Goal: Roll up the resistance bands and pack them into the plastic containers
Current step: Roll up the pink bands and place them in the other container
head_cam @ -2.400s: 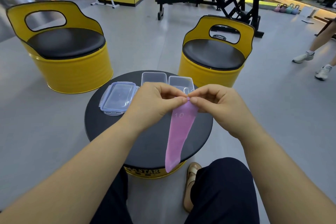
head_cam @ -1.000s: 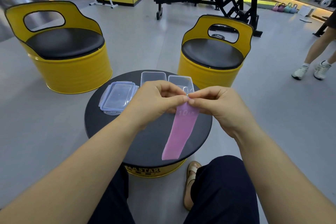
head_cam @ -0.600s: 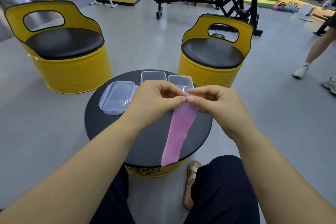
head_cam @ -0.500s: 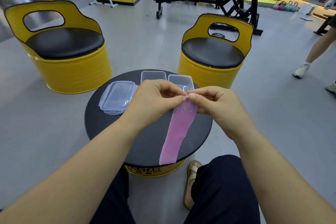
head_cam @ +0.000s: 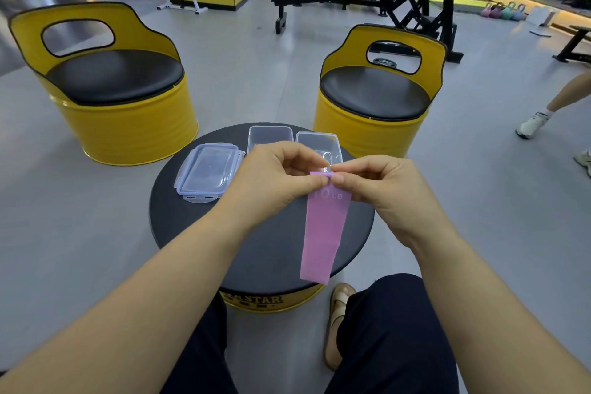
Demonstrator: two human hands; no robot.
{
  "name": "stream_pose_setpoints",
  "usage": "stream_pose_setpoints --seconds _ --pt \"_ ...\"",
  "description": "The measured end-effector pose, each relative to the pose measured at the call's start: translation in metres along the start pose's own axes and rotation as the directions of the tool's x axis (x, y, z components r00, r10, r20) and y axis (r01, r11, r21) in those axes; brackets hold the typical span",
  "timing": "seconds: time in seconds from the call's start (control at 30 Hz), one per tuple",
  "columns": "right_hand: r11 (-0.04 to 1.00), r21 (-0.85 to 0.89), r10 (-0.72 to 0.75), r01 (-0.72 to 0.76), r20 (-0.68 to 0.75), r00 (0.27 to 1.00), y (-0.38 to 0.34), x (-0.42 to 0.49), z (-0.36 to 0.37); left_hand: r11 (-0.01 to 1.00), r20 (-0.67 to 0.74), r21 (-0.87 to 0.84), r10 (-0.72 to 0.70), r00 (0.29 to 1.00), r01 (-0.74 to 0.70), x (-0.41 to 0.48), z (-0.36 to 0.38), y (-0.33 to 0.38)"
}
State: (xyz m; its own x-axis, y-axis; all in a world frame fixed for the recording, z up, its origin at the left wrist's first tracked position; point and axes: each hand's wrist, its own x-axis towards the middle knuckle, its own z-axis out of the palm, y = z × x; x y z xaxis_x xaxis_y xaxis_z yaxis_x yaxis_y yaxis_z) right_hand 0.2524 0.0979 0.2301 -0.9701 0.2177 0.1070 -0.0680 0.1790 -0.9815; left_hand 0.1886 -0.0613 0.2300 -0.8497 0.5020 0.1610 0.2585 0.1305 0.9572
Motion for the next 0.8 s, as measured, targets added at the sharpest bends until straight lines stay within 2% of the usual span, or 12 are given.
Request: stream_pose_setpoints --seconds 0.23,0.63,0.8 --pt "0.999 0.033 0.004 -0.003 -0.021 1.000 0.0002 0.0003 -0.0001 0.998 0.042 0.001 -0.067 0.997 0.067 -0.0017 0.0005 -0.0005" --pt "1.000 0.003 -0.024 0.024 -0.011 1.000 0.0037 -0.0005 0.0013 1.000 0.000 0.007 -0.008 1.000 0.008 -0.0033 0.0010 -0.0025" --pt "1.000 0.001 0.011 -0.011 0.012 1.000 0.0046 0.0000 0.0038 1.000 -0.011 -0.024 0.001 1.000 -0.001 -0.0035 0.0002 -0.0024"
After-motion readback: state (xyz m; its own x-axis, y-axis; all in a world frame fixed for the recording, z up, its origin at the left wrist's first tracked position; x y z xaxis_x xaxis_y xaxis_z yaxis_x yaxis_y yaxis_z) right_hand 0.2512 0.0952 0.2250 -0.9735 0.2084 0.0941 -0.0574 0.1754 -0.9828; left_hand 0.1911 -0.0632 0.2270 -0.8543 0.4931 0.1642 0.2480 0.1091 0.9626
